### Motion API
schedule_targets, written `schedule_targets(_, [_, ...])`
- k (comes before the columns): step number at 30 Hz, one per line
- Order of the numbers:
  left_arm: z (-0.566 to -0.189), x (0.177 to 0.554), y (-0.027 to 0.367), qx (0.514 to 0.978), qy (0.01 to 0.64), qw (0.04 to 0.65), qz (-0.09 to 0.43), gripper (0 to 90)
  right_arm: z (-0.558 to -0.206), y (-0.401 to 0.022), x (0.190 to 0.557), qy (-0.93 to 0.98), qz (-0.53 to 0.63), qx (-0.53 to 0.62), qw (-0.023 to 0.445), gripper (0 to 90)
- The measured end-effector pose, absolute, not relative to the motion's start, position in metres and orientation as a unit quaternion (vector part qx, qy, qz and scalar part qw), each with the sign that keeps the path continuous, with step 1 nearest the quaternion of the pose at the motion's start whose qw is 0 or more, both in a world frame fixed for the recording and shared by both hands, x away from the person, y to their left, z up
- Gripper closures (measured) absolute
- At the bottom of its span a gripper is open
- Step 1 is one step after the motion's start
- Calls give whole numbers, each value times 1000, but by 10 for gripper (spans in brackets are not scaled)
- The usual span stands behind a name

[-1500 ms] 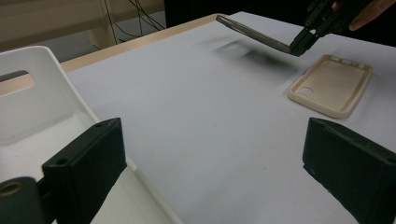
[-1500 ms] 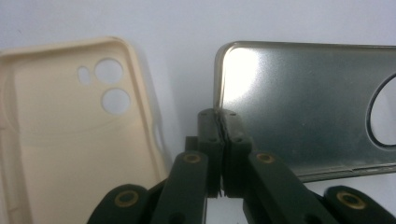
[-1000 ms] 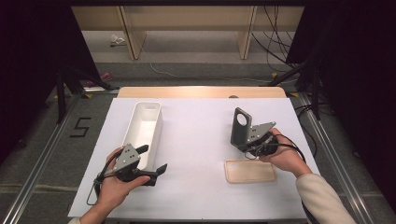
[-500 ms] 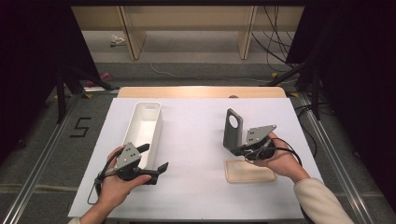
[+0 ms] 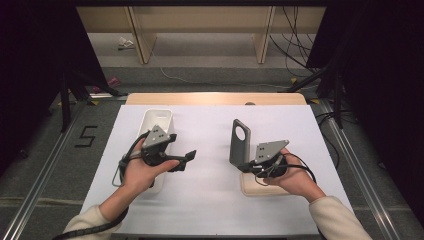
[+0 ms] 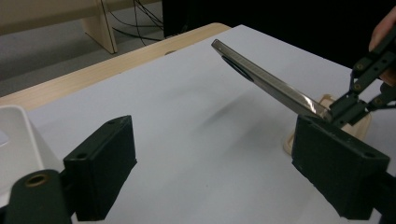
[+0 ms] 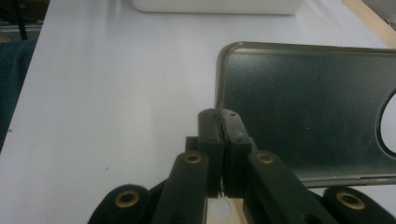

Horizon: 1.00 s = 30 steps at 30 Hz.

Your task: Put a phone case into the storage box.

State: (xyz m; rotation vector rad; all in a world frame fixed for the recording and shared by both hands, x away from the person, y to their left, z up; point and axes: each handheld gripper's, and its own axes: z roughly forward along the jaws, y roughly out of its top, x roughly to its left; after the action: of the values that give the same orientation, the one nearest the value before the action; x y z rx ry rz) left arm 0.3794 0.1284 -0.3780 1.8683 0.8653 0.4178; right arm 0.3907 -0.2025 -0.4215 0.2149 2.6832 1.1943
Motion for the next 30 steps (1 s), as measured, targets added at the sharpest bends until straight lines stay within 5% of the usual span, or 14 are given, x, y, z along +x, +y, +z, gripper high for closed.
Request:
schedule_targets(23, [-359, 467, 52, 791, 420, 437, 83, 256, -415, -172, 379, 903, 416, 34, 100, 892])
schedule_targets(30, [-365, 480, 44, 789, 446, 420, 58, 389, -415, -167, 377, 905, 412, 26, 101, 892])
